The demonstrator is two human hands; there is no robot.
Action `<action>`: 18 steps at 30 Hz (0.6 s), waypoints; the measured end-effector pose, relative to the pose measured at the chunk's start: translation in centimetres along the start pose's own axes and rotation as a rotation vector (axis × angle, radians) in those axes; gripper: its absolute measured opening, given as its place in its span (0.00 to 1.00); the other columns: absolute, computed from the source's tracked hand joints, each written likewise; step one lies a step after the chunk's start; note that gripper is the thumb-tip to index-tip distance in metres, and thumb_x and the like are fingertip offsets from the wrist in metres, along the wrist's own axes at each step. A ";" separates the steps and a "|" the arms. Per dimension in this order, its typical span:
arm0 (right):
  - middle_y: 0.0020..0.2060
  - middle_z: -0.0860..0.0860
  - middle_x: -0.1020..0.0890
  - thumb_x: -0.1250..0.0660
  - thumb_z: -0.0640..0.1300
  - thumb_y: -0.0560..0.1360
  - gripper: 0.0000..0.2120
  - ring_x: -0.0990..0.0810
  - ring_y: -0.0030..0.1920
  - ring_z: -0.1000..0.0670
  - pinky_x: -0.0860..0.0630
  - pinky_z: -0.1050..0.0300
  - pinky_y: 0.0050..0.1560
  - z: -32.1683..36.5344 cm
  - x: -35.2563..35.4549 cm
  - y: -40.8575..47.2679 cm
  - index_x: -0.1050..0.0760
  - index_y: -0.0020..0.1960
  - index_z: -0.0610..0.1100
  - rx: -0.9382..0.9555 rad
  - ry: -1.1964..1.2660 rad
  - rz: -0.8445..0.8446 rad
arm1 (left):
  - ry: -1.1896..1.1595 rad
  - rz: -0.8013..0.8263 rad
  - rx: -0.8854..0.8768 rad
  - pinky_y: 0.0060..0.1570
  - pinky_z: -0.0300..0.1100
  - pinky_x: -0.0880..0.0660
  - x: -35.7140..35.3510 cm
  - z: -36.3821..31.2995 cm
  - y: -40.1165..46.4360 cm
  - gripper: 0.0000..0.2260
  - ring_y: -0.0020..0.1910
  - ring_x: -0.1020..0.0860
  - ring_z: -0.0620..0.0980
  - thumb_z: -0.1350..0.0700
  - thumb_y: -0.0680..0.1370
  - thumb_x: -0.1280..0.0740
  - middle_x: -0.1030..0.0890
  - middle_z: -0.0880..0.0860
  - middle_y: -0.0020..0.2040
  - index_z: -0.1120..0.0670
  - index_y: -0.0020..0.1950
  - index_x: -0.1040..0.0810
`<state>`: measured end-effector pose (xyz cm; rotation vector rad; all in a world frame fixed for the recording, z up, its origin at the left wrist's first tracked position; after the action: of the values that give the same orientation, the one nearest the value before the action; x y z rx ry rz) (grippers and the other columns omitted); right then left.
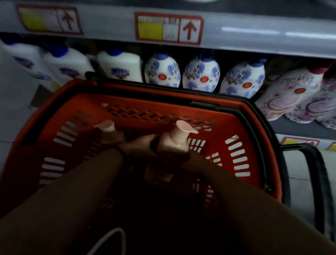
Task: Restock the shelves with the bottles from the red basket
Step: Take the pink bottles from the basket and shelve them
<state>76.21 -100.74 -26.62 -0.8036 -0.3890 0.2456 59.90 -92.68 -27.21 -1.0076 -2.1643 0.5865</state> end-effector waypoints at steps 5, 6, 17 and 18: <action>0.55 0.46 0.18 0.24 0.38 0.67 0.23 0.20 0.55 0.47 0.24 0.50 0.59 4.9 2.2 -6.6 0.23 0.61 0.42 0.227 0.077 -0.072 | -0.228 -0.063 -0.179 0.64 0.42 0.29 2.4 -5.4 -6.8 0.32 0.61 0.25 0.45 0.65 0.67 0.24 0.23 0.51 0.65 0.51 0.68 0.30; 0.54 0.48 0.17 0.22 0.40 0.65 0.25 0.20 0.54 0.49 0.23 0.52 0.57 5.7 2.7 -8.0 0.23 0.61 0.43 0.247 0.084 -0.071 | -0.261 -0.109 -0.205 0.64 0.43 0.28 2.8 -6.4 -8.5 0.32 0.61 0.24 0.45 0.64 0.66 0.23 0.22 0.50 0.63 0.49 0.66 0.30; 0.55 0.42 0.18 0.26 0.39 0.70 0.21 0.18 0.53 0.45 0.21 0.51 0.51 16.0 9.2 -27.9 0.26 0.61 0.41 0.667 0.254 -0.239 | -0.323 -0.493 -0.520 0.37 0.39 0.19 7.0 -23.6 -25.3 0.17 0.43 0.17 0.40 0.59 0.67 0.23 0.15 0.44 0.44 0.47 0.50 0.24; 0.54 0.43 0.17 0.26 0.39 0.70 0.21 0.18 0.52 0.44 0.21 0.48 0.50 16.7 10.1 -29.5 0.27 0.61 0.41 0.701 0.264 -0.273 | -0.333 -0.506 -0.569 0.37 0.36 0.19 7.3 -25.5 -26.3 0.16 0.41 0.17 0.39 0.61 0.67 0.23 0.16 0.45 0.43 0.48 0.49 0.24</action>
<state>80.13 -106.08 8.12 -0.0841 -0.1382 0.0086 62.16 -99.82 9.39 -0.6011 -2.8336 -0.1267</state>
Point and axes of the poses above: each hand's wrist, its own y-axis towards the middle knuckle, its own x-axis out of the back of the hand, z = x × y, the point moved 2 cm from there along y, towards the middle knuckle
